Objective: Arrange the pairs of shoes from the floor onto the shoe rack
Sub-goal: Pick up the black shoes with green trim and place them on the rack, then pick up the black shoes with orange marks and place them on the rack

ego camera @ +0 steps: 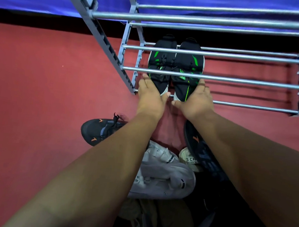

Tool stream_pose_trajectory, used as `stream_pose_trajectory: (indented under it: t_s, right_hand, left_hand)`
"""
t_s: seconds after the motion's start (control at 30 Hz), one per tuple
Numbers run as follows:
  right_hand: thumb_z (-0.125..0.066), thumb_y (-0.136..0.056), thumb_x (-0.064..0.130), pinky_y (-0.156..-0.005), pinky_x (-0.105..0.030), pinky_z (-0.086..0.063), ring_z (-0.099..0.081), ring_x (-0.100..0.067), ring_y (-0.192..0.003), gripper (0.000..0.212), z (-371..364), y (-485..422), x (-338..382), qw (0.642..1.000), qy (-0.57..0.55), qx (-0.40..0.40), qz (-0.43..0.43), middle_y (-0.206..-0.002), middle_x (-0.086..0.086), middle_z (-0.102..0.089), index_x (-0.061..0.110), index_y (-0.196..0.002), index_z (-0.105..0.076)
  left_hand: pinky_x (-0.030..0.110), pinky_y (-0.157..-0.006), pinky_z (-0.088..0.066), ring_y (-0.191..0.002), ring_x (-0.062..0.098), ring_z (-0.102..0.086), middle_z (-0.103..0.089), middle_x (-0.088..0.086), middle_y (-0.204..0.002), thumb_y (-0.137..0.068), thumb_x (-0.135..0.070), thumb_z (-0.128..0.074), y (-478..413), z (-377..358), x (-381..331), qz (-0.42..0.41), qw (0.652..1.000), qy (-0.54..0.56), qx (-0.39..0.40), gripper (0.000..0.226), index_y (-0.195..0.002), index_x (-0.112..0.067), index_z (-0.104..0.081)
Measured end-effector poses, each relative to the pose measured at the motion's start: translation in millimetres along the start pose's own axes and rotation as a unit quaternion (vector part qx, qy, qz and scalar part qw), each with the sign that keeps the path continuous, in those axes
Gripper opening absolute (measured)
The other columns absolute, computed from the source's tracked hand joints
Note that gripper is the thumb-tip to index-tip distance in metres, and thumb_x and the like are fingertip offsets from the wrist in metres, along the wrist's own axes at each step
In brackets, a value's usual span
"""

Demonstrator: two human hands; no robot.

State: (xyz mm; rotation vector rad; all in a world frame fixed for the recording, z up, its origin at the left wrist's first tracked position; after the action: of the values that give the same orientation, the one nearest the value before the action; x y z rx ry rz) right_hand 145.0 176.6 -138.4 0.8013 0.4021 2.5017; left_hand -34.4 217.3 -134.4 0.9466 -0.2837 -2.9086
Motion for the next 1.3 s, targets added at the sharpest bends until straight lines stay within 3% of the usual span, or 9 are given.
stream_pose_trajectory:
  t_s: [0.17, 0.3, 0.37, 0.5, 0.63, 0.83, 0.97, 1.13, 1.3]
  right_hand:
    - [-0.089, -0.076, 0.045, -0.122, -0.039, -0.03, -0.033, -0.032, -0.149, 0.127, 3, 5, -8, 0.999, -0.035, 0.016, 0.015, -0.161, -0.014, -0.031, 0.006, -0.165, -0.006]
    - [-0.078, -0.079, 0.036, -0.11, -0.041, -0.042, -0.049, -0.034, -0.132, 0.08, 18, 22, -13, 0.998, -0.044, -0.01, 0.05, -0.138, -0.013, -0.053, 0.01, -0.146, -0.042]
    - [-0.071, -0.083, 0.029, -0.108, -0.041, -0.043, -0.052, -0.035, -0.128, 0.065, 28, 37, -16, 0.998, -0.028, -0.016, 0.062, -0.133, -0.014, -0.058, 0.009, -0.14, -0.048]
    - [-0.065, -0.092, 0.025, -0.112, -0.039, -0.039, -0.049, -0.036, -0.134, 0.06, 52, 73, -30, 0.998, 0.001, -0.003, 0.055, -0.142, -0.017, -0.054, 0.004, -0.145, -0.047]
    - [-0.06, -0.096, 0.029, -0.109, -0.038, -0.041, -0.051, -0.032, -0.135, 0.058, 79, 116, -64, 1.0, -0.011, 0.008, 0.004, -0.149, -0.012, -0.05, 0.011, -0.15, -0.047]
    - [-0.066, -0.09, 0.041, -0.102, -0.034, -0.045, -0.058, -0.033, -0.126, 0.062, 89, 185, -121, 0.995, -0.03, 0.063, -0.068, -0.139, -0.013, -0.06, 0.01, -0.142, -0.055]
    - [-0.072, -0.076, 0.061, -0.102, -0.04, -0.05, -0.059, -0.034, -0.123, 0.083, 71, 223, -141, 0.99, 0.008, 0.124, -0.067, -0.137, -0.015, -0.058, 0.012, -0.14, -0.053]
    - [-0.083, -0.075, 0.043, -0.11, -0.04, -0.044, -0.052, -0.029, -0.133, 0.094, 51, 261, -155, 0.985, 0.026, 0.166, -0.036, -0.147, -0.009, -0.049, 0.018, -0.154, -0.039]
    - [-0.069, -0.09, 0.018, -0.095, -0.027, -0.044, -0.058, -0.016, -0.122, 0.065, 53, 267, -166, 0.972, -0.052, 0.224, -0.052, -0.141, 0.006, -0.059, 0.027, -0.15, -0.048]
  left_hand:
    - [0.034, -0.121, -0.028, -0.146, 0.034, -0.029, -0.019, 0.019, -0.156, -0.093, -0.042, -0.072, 0, -1, 3, 0.008, 0.998, -0.045, 0.032, 0.11, -0.159, 0.008, 0.0]
    - [0.039, -0.119, -0.033, -0.143, 0.035, -0.032, -0.024, 0.017, -0.154, -0.087, -0.021, -0.072, 12, 10, 3, -0.002, 0.997, -0.07, 0.043, 0.095, -0.157, 0.004, -0.013]
    - [0.038, -0.12, -0.03, -0.143, 0.034, -0.03, -0.026, 0.018, -0.155, -0.089, -0.02, -0.067, 25, 16, 3, 0.008, 0.994, -0.087, 0.059, 0.087, -0.157, 0.003, -0.017]
    - [0.041, -0.111, -0.035, -0.13, 0.034, -0.04, -0.044, 0.016, -0.139, -0.092, -0.019, -0.061, 64, 36, -4, 0.024, 0.992, -0.099, 0.071, 0.05, -0.135, -0.001, -0.043]
    - [0.047, -0.103, -0.046, -0.12, 0.038, -0.053, -0.053, 0.018, -0.129, -0.092, -0.019, -0.059, 110, 37, -12, 0.018, 0.986, -0.099, 0.13, 0.04, -0.127, -0.002, -0.051]
    - [0.031, -0.08, -0.053, -0.096, 0.034, -0.067, -0.071, 0.015, -0.105, -0.092, -0.014, -0.057, 186, 33, -29, -0.034, 0.972, -0.091, 0.214, 0.021, -0.11, -0.007, -0.065]
    - [0.041, -0.094, -0.052, -0.11, 0.035, -0.061, -0.063, 0.016, -0.12, -0.092, -0.018, -0.054, 226, 24, -35, -0.058, 0.962, -0.135, 0.23, 0.031, -0.119, -0.007, -0.065]
    - [0.042, -0.101, -0.045, -0.122, 0.032, -0.048, -0.049, 0.013, -0.134, -0.095, -0.025, -0.054, 262, 6, -57, -0.125, 0.934, -0.249, 0.225, 0.041, -0.131, -0.007, -0.053]
    - [0.041, -0.103, -0.043, -0.125, 0.032, -0.047, -0.053, 0.013, -0.133, -0.096, -0.026, -0.052, 260, -13, -81, -0.132, 0.93, -0.251, 0.234, 0.039, -0.131, -0.009, -0.055]
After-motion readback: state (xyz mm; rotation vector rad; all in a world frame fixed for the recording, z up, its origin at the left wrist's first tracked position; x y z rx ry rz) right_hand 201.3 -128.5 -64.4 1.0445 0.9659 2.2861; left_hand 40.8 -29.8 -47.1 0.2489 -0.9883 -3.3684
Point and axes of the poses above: each hand's wrist, its own y-axis away from the middle knuckle, its own z-axis out of the back of the hand, x = y × z, the point moved 9 cm from there along -y, towards the middle knuckle
